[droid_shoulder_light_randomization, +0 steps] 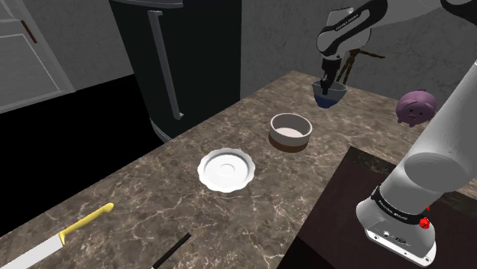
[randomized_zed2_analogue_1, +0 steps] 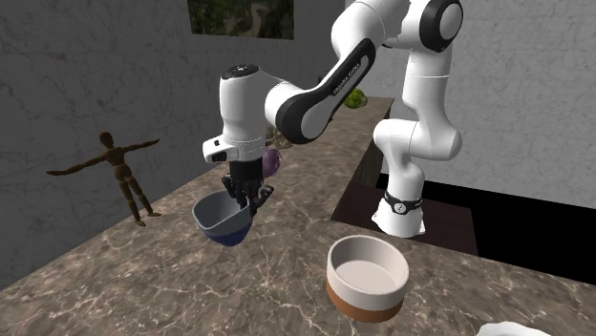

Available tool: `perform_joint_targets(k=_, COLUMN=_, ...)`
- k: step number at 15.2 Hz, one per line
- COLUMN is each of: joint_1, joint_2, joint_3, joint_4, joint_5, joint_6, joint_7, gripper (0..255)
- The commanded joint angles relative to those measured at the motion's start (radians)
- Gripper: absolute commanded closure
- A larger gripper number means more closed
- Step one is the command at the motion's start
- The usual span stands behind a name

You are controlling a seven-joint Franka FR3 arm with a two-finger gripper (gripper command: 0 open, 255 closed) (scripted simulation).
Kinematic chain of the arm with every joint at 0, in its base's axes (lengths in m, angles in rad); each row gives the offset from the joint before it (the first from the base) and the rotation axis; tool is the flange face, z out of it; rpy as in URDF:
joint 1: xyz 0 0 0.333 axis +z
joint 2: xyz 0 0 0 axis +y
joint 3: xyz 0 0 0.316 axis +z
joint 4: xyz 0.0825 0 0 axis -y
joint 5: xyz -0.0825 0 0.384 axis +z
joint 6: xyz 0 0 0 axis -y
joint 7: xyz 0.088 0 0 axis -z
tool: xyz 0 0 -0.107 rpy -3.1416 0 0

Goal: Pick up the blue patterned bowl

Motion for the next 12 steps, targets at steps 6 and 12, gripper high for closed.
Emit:
perform_joint_targets(k=6, joint_1=0.003, joint_2=-0.048, joint_3=0.001, joint_4=0.050, joint_5=-0.017, joint_6=-0.093, joint_7=0.001, gripper=255)
perform_joint_targets(k=12, joint_1=0.005, joint_2=-0.071, joint_3=0.004, joint_4=0.084, joint_5=-0.024, joint_6=-0.148, joint_7=0.001, gripper=255)
